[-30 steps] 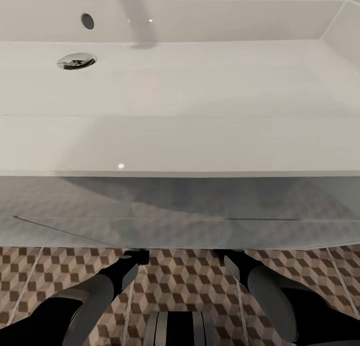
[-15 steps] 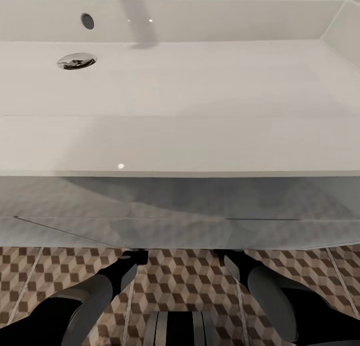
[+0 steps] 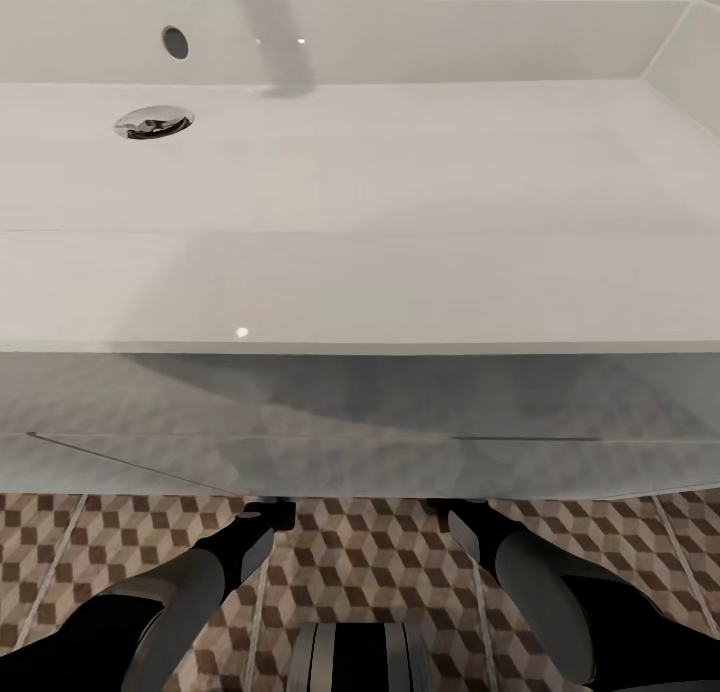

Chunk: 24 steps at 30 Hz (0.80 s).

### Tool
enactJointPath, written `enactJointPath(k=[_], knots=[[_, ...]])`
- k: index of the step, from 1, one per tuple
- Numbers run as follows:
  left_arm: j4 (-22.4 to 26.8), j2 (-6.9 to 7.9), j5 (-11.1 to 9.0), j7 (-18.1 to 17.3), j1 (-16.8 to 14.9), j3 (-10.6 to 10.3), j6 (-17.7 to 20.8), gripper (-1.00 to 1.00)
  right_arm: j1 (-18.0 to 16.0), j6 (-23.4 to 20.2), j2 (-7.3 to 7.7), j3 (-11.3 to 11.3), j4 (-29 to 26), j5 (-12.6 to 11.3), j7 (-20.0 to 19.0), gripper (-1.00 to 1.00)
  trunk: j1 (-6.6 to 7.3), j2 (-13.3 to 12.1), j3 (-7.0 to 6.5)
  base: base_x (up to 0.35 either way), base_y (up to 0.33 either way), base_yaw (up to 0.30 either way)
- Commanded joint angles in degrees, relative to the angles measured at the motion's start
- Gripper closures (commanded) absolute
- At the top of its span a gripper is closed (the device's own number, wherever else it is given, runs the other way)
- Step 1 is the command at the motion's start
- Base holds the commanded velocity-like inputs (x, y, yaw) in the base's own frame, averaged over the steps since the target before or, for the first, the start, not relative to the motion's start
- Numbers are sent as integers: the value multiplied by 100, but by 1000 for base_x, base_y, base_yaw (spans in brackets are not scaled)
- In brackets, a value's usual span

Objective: Take the four mousetraps from the cabinet in the bathroom and place them on the bathroom floor. Make sure all four end up on the same floor surface, and ensure that at least two of them are either under or directly next to the same bathroom sink.

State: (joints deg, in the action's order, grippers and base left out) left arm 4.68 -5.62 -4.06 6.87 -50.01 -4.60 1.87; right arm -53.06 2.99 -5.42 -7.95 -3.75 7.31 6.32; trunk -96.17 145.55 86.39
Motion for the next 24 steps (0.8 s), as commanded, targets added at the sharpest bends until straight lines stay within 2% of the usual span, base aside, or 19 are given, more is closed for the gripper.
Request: enactJointPath(k=[1,24], knots=[[7,0,-43,25,0,-49,24,100,-3,18,-2,-48,6,60,18,-100,1,1,3,0,0,0],[7,-8,-34,20,0,-46,246,100,-3,18,-2,-51,6,60,18,-100,1,1,3,0,0,0]])
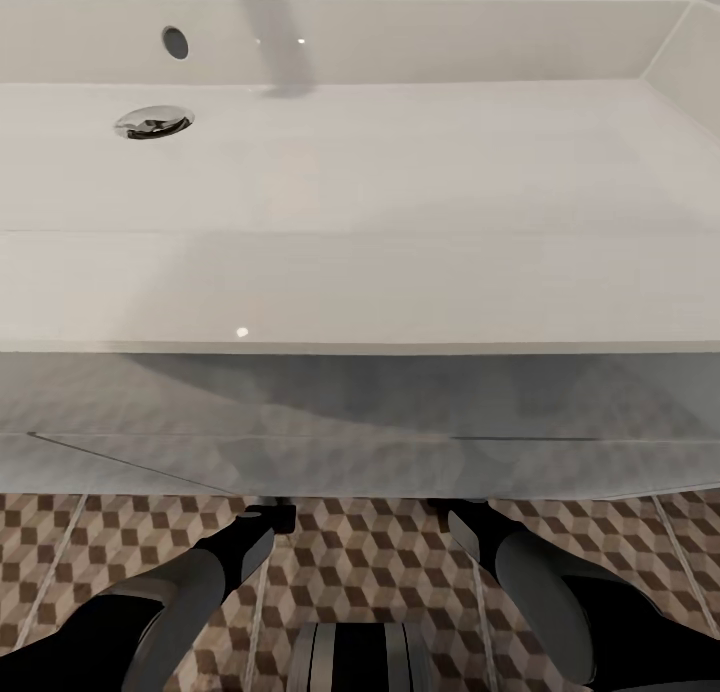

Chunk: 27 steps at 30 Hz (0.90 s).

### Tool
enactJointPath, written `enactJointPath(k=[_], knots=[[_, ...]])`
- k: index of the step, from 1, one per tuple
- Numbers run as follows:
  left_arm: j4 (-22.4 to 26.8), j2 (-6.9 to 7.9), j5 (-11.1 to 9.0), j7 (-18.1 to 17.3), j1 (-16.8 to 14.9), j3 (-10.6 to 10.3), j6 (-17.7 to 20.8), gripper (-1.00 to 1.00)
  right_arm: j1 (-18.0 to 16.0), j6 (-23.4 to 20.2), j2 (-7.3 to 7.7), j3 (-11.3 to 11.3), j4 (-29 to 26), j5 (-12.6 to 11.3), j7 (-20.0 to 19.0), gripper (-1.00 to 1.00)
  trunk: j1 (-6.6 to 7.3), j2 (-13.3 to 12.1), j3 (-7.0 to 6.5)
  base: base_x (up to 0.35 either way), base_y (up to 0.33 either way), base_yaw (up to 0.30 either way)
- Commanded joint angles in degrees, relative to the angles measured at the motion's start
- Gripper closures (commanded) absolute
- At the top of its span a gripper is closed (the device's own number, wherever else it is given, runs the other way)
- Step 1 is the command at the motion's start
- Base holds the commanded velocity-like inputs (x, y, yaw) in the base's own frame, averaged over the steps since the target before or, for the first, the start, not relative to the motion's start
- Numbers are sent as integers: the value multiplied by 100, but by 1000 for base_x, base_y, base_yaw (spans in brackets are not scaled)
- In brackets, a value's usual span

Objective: Take the four mousetraps from the cabinet in the bathroom and place them on the bathroom floor. Make sure all four end up on the same floor surface, and ensure that at least two of them are either under or directly next to the same bathroom sink.

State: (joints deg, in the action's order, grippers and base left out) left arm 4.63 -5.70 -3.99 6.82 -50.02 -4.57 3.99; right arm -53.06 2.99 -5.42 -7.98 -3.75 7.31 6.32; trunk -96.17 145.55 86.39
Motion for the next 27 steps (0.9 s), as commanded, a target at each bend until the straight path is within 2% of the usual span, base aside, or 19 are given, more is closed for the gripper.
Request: enactJointPath(k=[1,13,14,27], knots=[[12,0,-42,24,1,-50,37,100,-3,18,-2,-48,6,60,18,-100,1,1,3,0,0,0],[12,6,-41,23,1,-53,49,100,-3,18,-2,-46,7,60,18,-100,1,1,3,0,0,0],[12,6,-41,23,1,-53,49,-100,-3,18,-2,-46,7,60,18,-100,1,1,3,0,0,0],[12,8,-41,21,1,-53,49,-100,-3,18,-2,-46,6,60,18,-100,1,1,3,0,0,0]])
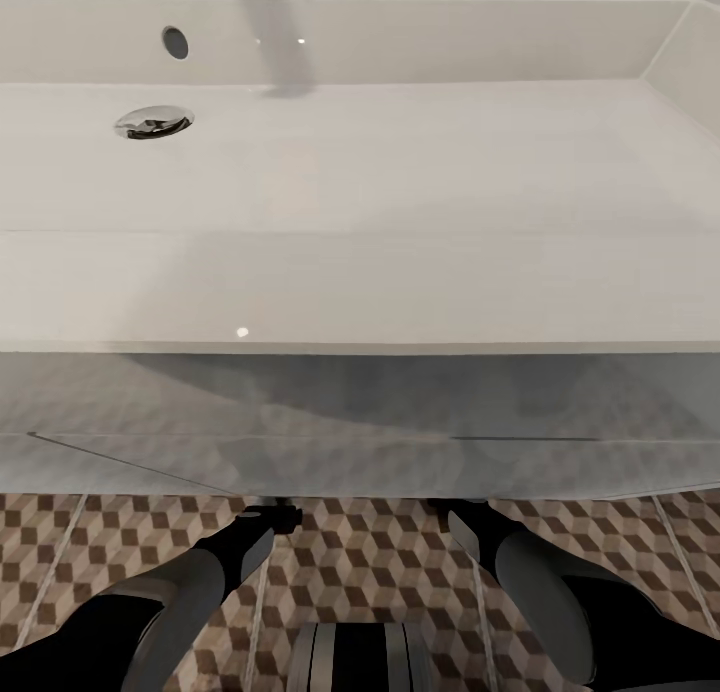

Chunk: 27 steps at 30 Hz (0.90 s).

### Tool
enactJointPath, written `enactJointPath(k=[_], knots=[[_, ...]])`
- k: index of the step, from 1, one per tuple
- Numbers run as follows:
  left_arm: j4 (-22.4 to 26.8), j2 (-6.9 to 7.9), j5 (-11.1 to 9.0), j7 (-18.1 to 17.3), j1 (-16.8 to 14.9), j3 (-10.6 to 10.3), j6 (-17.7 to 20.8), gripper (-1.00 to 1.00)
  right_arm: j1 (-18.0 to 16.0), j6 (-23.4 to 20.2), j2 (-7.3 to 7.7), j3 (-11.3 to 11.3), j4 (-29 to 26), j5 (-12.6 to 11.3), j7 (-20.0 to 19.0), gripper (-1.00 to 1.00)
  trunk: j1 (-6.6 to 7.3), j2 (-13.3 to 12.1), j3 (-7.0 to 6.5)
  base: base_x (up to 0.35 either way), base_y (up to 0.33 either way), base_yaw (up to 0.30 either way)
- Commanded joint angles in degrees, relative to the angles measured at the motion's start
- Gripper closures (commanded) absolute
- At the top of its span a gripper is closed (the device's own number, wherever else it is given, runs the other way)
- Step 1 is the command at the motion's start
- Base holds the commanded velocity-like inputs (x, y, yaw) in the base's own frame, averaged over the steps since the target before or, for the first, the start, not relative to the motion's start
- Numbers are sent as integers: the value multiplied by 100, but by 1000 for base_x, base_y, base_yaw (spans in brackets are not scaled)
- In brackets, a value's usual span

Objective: Take the four mousetraps from the cabinet in the bathroom and place them on the bathroom floor. Make sure all four end up on the same floor surface, and ensure that at least two of them are either under or directly next to the same bathroom sink.

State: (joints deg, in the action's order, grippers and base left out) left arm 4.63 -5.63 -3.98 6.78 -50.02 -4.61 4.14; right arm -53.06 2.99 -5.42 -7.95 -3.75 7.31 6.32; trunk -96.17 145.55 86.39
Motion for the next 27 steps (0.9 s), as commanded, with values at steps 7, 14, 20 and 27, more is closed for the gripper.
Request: enactJointPath(k=[7,14,20,27], knots=[[12,0,-37,25,1,-49,28,-100,-3,18,-2,-48,6,60,18,-100,1,1,3,0,0,0],[12,-6,-32,25,1,-49,-13,-100,-3,18,-2,-48,6,60,18,-100,1,1,3,0,0,0],[18,-3,-22,25,1,-49,-94,-100,-3,19,-2,-48,6,60,18,-100,1,1,3,0,0,0],[33,-5,-3,29,1,-58,-409,-100,-3,24,-2,-45,6,60,18,-100,1,1,3,0,0,0]])
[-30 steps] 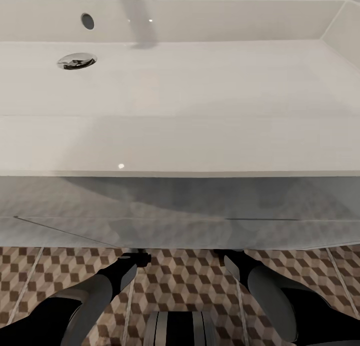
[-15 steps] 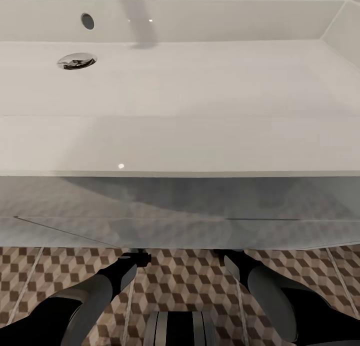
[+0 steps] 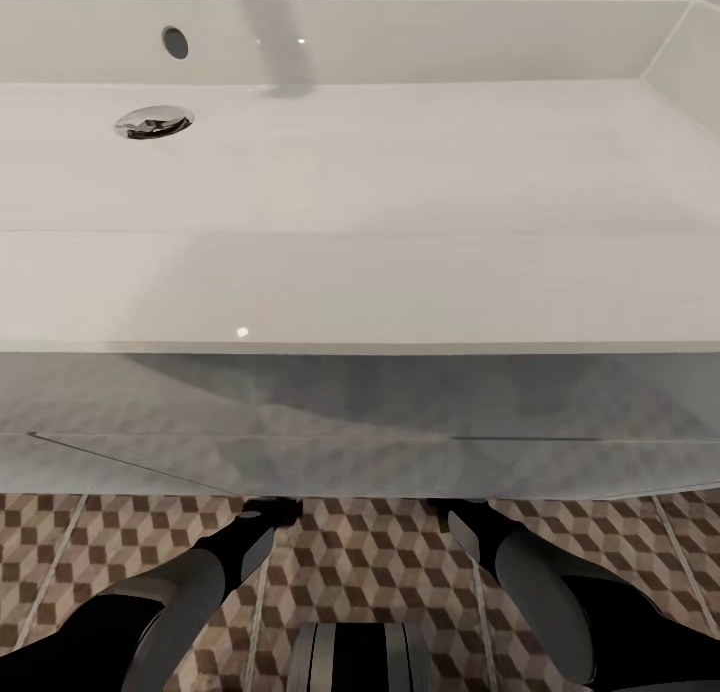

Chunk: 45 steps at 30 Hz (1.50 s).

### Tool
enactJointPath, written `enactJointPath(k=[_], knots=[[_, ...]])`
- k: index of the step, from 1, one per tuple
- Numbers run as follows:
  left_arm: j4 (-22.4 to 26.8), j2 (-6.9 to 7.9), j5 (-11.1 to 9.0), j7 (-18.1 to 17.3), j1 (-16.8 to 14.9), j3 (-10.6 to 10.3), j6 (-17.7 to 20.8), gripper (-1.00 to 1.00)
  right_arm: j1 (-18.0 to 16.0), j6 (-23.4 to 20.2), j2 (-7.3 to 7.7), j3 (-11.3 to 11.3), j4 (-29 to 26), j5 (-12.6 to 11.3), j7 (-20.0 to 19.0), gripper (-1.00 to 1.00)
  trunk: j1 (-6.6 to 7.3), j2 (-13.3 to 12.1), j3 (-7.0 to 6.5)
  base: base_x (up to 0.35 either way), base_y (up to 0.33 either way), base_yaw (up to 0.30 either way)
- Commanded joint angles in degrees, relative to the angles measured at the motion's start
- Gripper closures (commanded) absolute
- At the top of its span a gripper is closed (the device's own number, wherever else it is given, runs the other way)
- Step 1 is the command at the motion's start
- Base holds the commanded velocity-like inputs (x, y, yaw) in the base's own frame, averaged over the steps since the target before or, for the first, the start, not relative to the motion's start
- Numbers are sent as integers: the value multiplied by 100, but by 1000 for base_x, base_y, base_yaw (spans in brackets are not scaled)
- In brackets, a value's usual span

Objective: Take the four mousetraps from the cabinet in the bathroom and place them on the bathroom floor. Make sure all four end up on the same floor surface, and ensure that at least two of them are either under or directly next to the same bathroom sink.

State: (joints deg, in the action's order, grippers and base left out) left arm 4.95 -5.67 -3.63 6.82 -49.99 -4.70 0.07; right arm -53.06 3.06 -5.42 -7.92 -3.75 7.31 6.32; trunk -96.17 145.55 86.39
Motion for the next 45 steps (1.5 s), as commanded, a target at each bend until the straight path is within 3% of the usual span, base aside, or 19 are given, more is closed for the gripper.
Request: enactJointPath(k=[1,13,45], knots=[[3,-1,-34,24,-2,-50,-41,-100,-3,16,-2,-47,6,60,18,-100,1,1,3,0,0,0],[54,-4,-52,28,-2,-50,-180,-100,-3,14,-2,-43,7,60,18,-100,1,1,3,-129,0,0],[67,-11,-76,98,-2,-39,-207,-100,-3,-2,3,-51,16,73,18,-100,1,1,3,-336,0,0]])
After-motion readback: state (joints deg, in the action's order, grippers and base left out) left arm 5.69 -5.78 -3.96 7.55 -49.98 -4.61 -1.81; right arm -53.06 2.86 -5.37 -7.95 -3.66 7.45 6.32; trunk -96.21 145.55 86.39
